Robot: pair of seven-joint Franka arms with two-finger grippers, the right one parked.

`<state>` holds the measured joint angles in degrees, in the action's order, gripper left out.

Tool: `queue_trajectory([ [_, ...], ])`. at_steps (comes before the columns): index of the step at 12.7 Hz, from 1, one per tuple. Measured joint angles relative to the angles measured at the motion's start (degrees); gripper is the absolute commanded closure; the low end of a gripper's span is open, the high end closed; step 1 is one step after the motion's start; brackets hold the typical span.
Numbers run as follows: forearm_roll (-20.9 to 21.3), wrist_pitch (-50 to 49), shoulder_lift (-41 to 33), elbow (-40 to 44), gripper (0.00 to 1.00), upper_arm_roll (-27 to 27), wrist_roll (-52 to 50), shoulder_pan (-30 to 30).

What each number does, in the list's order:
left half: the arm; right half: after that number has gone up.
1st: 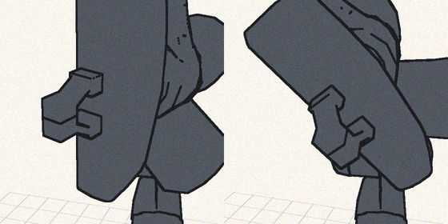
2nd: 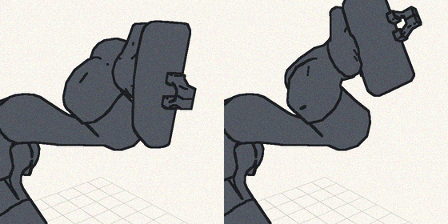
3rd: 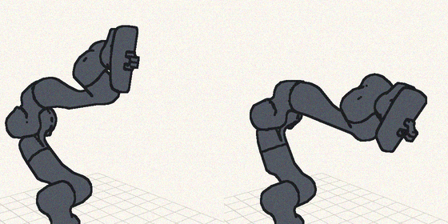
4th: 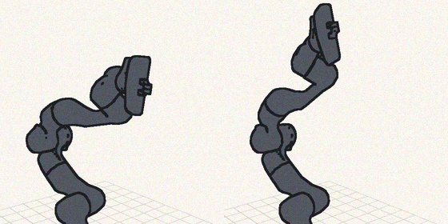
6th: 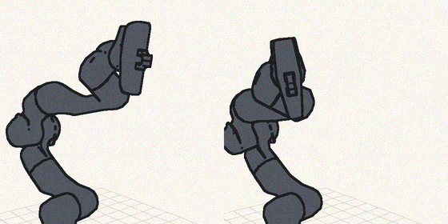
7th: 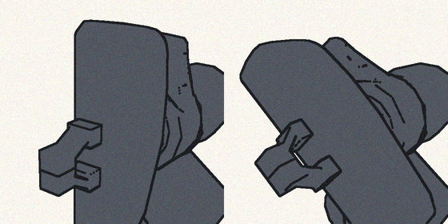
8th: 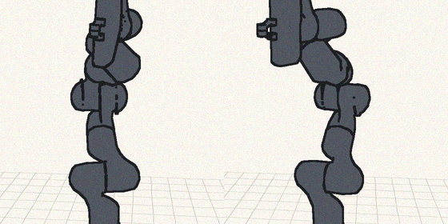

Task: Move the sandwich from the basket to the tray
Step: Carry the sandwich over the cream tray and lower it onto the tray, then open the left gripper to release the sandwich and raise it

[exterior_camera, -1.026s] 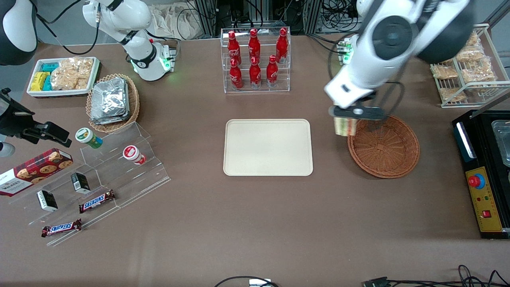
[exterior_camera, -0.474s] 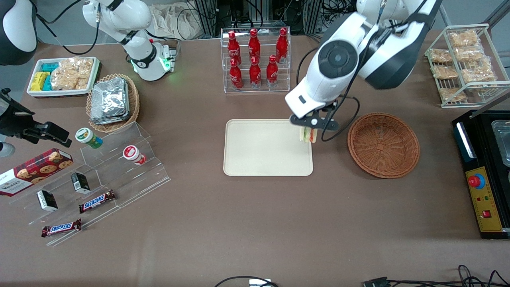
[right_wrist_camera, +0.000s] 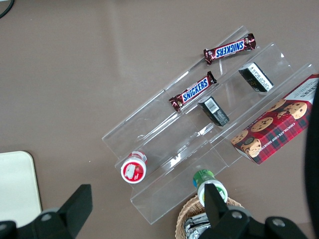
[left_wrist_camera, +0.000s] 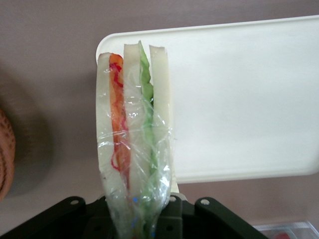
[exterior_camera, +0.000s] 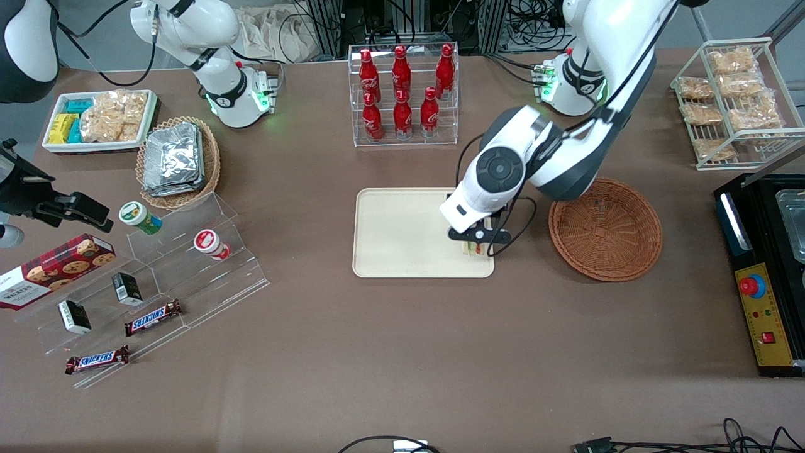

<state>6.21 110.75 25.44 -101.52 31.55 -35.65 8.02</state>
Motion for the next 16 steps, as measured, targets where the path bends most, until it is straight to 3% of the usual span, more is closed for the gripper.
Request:
queue_trajectory([
  [4,8.6,4.58,7.62,-0.92,0.98,0.03,-7.8,3.55],
  [8,9.51,9.37,11.15,-2.52,0.97,-0.17,-8.39,3.78],
  [9,9.55,10.51,11.19,-3.32,0.84,-0.19,-8.39,3.75],
  [10,9.59,11.08,11.18,-3.73,0.34,-0.19,-8.4,3.71],
  [11,9.6,11.11,11.15,-3.76,0.0,-0.19,-8.4,3.67],
  [16,9.65,10.84,11.03,-3.76,0.0,-0.2,-8.5,3.29],
])
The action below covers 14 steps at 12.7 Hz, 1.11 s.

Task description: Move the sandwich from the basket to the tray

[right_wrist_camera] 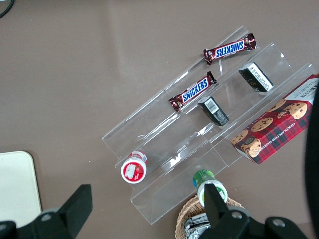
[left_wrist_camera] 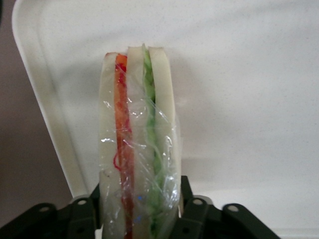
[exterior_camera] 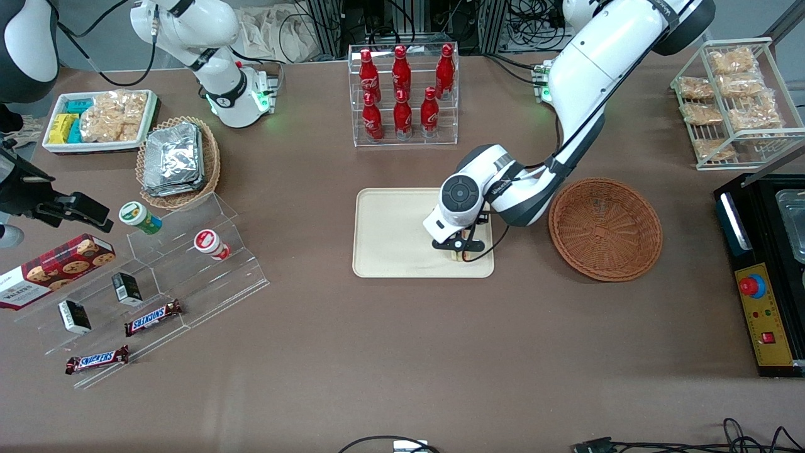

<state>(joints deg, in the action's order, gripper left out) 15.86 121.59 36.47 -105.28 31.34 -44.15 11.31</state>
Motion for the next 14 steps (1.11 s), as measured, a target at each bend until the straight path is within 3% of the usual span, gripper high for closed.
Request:
queue_trajectory([
  [5,-0.64,-5.88,-5.07,1.02,0.0,0.12,-0.16,-1.46],
  [8,-5.7,-12.15,-12.77,3.89,0.0,0.13,1.74,-4.07],
  [11,-11.08,-22.65,-19.8,10.02,0.0,0.02,10.63,-11.15],
  [14,-11.55,-32.2,-26.3,14.65,0.0,-0.08,18.29,-17.67],
])
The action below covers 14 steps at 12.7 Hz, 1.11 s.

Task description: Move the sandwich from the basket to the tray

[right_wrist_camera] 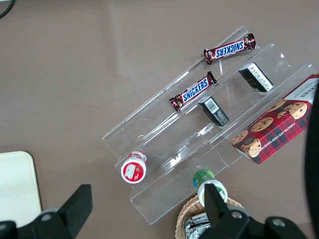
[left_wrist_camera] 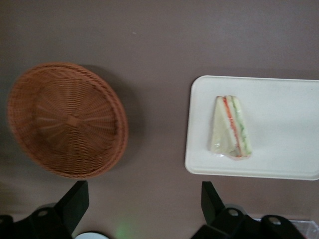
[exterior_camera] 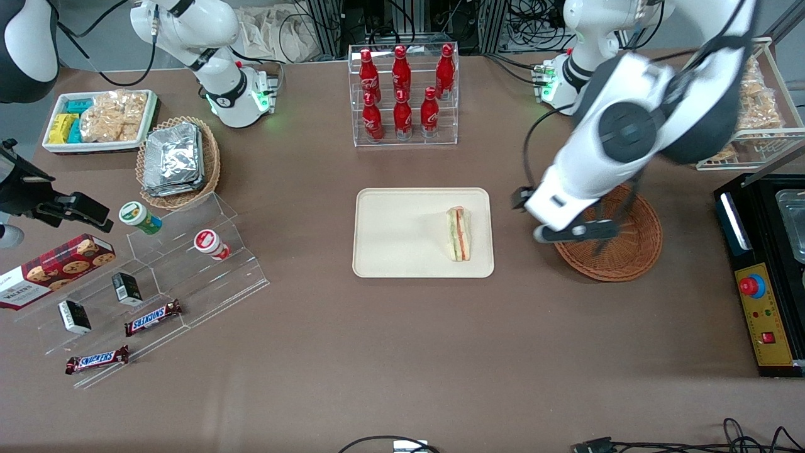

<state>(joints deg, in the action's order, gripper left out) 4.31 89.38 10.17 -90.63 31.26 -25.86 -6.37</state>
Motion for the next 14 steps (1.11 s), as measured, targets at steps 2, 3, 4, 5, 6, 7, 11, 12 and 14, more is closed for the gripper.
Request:
queue_trajectory([
  [2,-0.02,-3.22,-4.7,0.14,0.0,-0.07,6.03,-4.76],
  [3,-0.02,-4.19,-6.52,0.0,0.0,-0.11,8.9,-7.28],
  [4,-0.03,-4.5,-7.98,-0.33,0.0,-0.18,11.47,-9.55],
  [5,-0.03,-4.56,-9.11,-0.76,0.0,-0.28,13.84,-11.44],
  [6,-0.03,-4.58,-10.11,-1.25,0.0,-1.11,16.06,-12.11],
  [7,-0.03,-4.58,-11.13,-1.84,0.0,-4.14,17.59,-10.35],
  [11,-0.05,-4.57,-12.73,-2.45,0.0,-29.38,20.28,12.04],
  [12,-0.07,-4.55,-12.72,-2.46,0.0,-30.56,20.4,12.52],
  [14,-0.2,-4.5,-12.77,-2.35,0.0,-27.75,20.55,9.04],
])
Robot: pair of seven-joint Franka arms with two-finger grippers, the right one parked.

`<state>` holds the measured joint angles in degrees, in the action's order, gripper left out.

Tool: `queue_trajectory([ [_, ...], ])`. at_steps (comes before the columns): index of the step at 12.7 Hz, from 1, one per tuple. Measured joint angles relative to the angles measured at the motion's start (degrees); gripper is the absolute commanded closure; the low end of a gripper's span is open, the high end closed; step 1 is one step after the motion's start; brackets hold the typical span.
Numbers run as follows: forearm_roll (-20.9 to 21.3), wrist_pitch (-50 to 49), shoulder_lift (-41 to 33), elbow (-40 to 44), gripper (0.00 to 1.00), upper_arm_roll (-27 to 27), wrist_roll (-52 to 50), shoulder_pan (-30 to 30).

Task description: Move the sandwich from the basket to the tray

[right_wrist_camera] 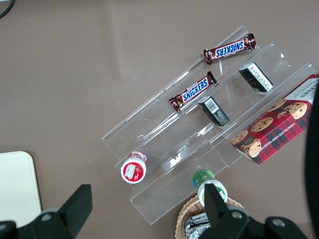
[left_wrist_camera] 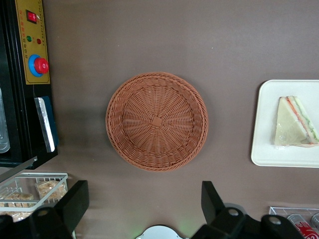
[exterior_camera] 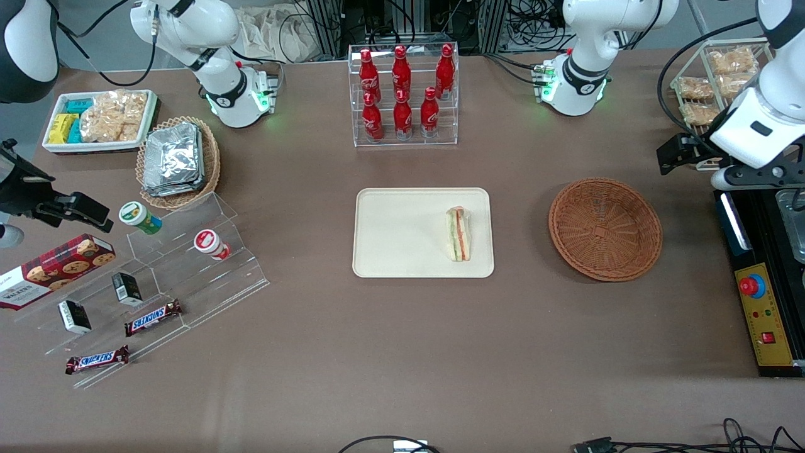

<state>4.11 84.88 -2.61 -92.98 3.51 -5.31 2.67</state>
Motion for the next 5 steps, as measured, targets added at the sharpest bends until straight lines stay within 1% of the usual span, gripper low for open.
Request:
queue_trajectory([
  [3,-0.04,0.01,-0.02,0.35,0.0,7.4,0.0,-7.07],
  [5,-0.04,0.03,-0.04,0.63,0.0,8.7,0.0,-8.26],
])
